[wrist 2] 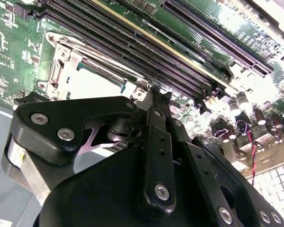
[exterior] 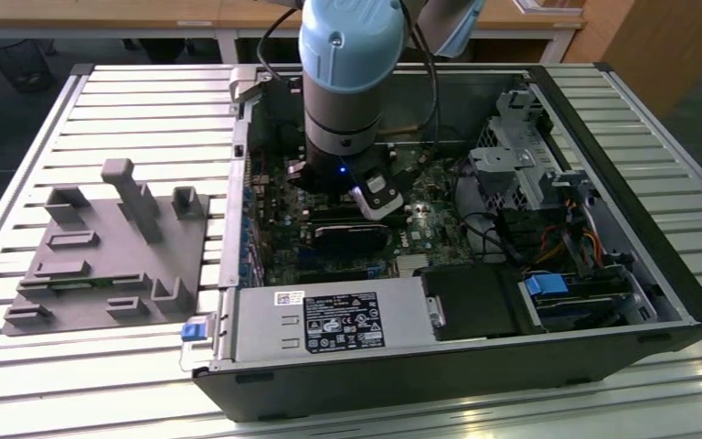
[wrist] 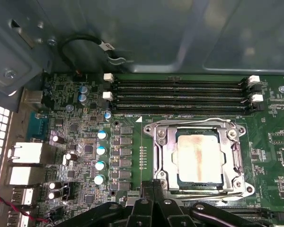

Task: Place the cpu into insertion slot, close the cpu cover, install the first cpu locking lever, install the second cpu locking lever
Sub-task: 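Install the second cpu locking lever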

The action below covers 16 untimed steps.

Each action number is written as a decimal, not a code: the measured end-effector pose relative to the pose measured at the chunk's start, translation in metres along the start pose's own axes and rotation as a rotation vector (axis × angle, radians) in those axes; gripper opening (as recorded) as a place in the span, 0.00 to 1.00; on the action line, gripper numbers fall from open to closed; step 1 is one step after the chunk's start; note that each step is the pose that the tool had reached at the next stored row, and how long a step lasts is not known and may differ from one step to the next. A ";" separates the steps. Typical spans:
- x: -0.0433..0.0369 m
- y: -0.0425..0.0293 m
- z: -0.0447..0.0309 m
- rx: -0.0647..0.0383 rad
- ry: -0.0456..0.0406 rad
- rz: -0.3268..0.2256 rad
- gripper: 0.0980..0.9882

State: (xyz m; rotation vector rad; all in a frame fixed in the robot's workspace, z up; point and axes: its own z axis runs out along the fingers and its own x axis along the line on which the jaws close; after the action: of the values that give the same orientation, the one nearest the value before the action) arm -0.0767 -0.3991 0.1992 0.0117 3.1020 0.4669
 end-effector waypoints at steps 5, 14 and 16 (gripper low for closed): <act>0.0002 0.0000 -0.0002 0.000 0.0001 0.000 0.01; 0.0002 0.0005 -0.0018 0.000 0.0001 0.000 0.01; 0.0002 0.0007 -0.0023 0.000 0.0001 0.000 0.01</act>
State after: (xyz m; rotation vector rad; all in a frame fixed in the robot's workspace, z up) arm -0.0769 -0.3991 0.2016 0.0117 3.1021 0.4666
